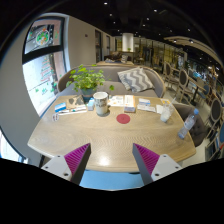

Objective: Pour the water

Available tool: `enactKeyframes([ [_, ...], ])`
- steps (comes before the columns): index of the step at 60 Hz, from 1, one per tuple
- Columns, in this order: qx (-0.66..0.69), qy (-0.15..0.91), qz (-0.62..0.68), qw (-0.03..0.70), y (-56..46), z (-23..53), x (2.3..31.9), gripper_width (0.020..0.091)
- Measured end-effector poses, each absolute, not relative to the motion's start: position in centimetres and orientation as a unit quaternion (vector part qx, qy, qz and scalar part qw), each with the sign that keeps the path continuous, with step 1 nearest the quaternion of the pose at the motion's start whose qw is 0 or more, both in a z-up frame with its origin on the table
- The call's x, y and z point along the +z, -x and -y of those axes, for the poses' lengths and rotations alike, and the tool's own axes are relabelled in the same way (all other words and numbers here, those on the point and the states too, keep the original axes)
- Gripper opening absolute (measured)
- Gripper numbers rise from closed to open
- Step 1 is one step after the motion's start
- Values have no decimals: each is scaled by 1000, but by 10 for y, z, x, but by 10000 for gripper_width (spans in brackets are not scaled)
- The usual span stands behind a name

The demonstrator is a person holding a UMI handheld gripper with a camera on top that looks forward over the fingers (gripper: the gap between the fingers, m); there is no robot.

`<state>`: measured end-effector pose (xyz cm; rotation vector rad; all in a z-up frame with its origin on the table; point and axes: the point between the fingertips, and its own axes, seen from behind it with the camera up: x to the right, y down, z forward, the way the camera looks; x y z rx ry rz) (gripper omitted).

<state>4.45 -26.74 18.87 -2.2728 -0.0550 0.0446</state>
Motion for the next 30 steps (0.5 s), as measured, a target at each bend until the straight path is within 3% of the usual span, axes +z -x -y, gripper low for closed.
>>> enactKeyframes([
  [30, -47, 890, -50, 451, -390, 231, 122, 853],
])
